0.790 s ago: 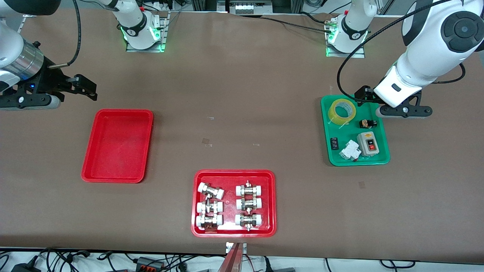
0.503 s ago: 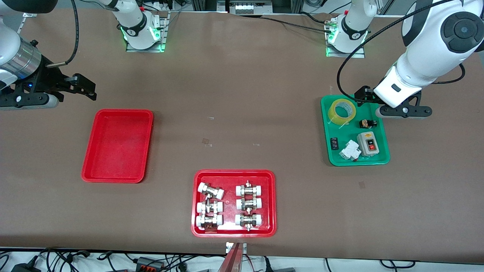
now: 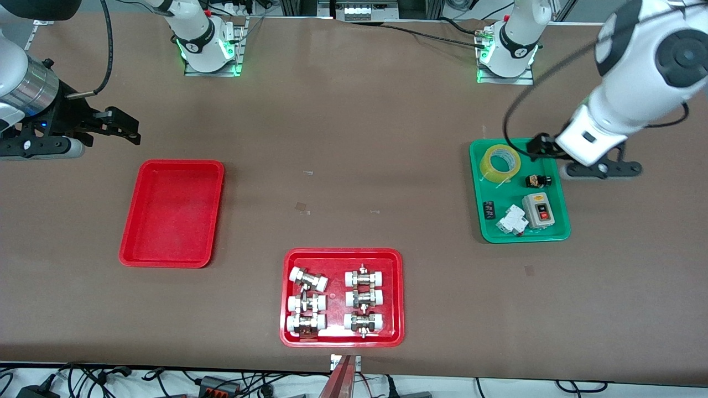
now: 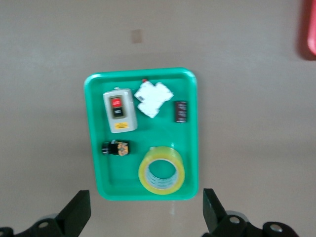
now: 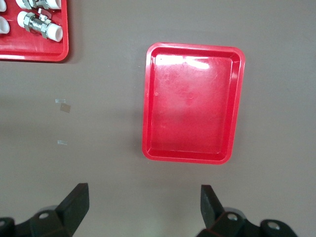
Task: Left arm passes tape to right arm into tray
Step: 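Move the left gripper over the yellow tape roll on the green tray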
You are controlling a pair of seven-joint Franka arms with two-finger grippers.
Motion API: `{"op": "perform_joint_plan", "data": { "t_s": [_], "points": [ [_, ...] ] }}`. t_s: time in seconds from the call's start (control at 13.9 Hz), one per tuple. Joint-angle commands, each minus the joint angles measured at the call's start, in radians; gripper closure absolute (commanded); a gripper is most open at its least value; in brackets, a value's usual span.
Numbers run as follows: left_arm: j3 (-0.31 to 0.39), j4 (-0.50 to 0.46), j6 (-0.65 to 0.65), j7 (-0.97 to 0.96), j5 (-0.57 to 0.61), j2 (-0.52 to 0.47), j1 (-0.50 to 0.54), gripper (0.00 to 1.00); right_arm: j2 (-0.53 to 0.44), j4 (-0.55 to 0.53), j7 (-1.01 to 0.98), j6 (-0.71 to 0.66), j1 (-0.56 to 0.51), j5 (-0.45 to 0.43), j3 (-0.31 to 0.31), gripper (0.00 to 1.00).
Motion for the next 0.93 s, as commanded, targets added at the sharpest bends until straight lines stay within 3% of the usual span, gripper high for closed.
{"op": "perform_joint_plan", "data": {
  "t_s": [0.0,0.22,0.86],
  "points": [
    [-0.008,-0.041,0.032,0.0,0.016,0.036,0.03,0.0,0.003,0.018,-0.014,-0.025,-0.009,0.014,0.003,0.0],
    [-0.01,-0.259,0.218,-0.005,0.016,-0.013,0.036,0.0,0.004,0.019,-0.016,-0.021,-0.009,0.01,0.003,0.0],
    [-0.014,-0.617,0.483,-0.094,0.018,-0.054,0.085,0.0,0.0,0.005,-0.014,0.002,-0.012,0.019,0.001,0.0]
  ]
}}
